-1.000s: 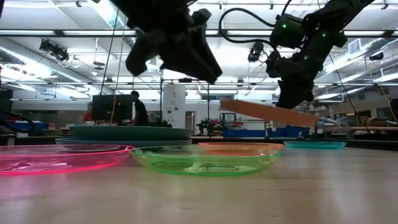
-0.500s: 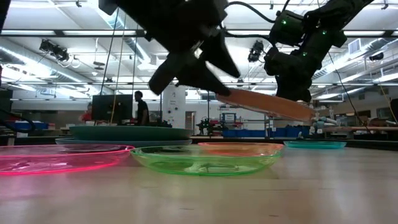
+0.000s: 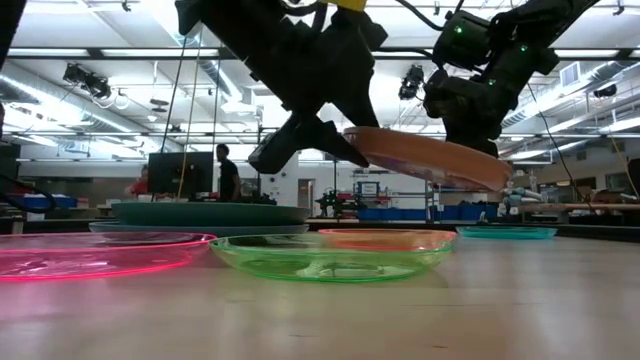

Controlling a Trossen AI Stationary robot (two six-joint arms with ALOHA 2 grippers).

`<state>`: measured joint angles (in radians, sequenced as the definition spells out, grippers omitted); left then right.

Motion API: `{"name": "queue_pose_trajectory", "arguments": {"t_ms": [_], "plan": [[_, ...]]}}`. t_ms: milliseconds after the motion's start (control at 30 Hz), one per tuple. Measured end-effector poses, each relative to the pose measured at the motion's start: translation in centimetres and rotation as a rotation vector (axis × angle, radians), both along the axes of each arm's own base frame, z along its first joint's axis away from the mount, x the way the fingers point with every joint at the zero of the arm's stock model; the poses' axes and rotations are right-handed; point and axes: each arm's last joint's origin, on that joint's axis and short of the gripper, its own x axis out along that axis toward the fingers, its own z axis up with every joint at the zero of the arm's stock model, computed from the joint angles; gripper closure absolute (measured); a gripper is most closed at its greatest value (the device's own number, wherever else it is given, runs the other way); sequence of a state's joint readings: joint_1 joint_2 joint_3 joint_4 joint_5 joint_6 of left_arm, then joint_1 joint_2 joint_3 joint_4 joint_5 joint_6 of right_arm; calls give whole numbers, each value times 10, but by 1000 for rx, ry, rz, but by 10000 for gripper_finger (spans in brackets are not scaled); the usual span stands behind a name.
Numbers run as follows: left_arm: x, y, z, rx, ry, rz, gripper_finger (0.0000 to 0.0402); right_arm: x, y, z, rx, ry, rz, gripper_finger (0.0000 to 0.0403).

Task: Stack plastic plates
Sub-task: Stack the brown plate on the dark blue plate

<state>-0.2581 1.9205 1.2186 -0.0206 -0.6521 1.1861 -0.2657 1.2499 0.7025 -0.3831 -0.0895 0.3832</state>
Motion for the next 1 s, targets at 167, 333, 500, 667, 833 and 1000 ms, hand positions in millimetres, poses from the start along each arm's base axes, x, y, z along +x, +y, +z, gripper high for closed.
{"name": "queue_pose_trajectory", "arguments": {"t_ms": [167, 333, 500, 667, 833, 1000], "plan": [[0, -1, 0, 47, 33, -36, 311, 1, 0, 1, -15, -7, 12, 380], [-1, 0, -1, 49, 43, -34, 351, 3, 0, 2, -38, -32, 10, 365], [-1, 0, -1, 47, 42, -33, 347, 4, -1, 3, -41, -48, 8, 337], [-2, 0, -1, 45, 44, -31, 337, 5, -1, 4, -45, -57, 11, 301], [-2, 0, -1, 6, 20, -2, 345, 3, 0, 10, -60, -85, 21, 263], [-2, 0, -1, -37, -2, 36, 341, -7, 2, 28, -88, -167, 19, 245]]}}
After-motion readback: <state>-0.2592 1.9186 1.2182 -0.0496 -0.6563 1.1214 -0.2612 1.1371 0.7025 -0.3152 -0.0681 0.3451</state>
